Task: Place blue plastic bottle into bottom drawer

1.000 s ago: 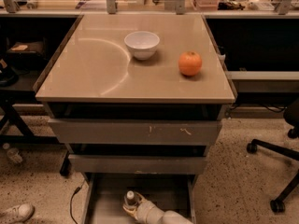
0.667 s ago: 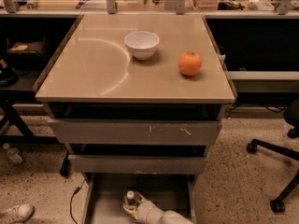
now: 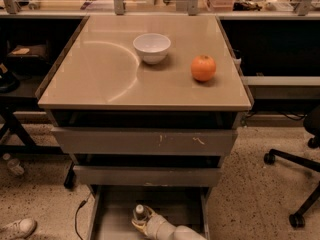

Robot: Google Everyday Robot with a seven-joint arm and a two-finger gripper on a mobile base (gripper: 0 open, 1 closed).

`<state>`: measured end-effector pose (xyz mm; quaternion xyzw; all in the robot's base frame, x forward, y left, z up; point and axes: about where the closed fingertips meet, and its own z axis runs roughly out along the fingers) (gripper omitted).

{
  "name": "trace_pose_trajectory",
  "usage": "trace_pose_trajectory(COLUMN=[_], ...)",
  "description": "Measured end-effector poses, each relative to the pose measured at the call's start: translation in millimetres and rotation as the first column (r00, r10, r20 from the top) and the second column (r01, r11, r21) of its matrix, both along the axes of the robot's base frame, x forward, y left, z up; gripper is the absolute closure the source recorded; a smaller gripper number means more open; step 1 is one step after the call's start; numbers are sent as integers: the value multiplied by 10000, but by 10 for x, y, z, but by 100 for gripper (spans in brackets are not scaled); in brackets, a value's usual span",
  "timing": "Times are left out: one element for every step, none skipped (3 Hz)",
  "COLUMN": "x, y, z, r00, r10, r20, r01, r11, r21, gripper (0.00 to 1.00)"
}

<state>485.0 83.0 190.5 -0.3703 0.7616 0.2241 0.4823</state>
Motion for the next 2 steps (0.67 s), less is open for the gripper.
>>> trace_pose_trajectory(x=[0,0], y=[0,1], z=[0,0], r00=[10000,10000], r10=[0,1], r20=[0,0], r01=[0,-1], r11=[10000,10000], r21=[0,1], gripper=[12,0])
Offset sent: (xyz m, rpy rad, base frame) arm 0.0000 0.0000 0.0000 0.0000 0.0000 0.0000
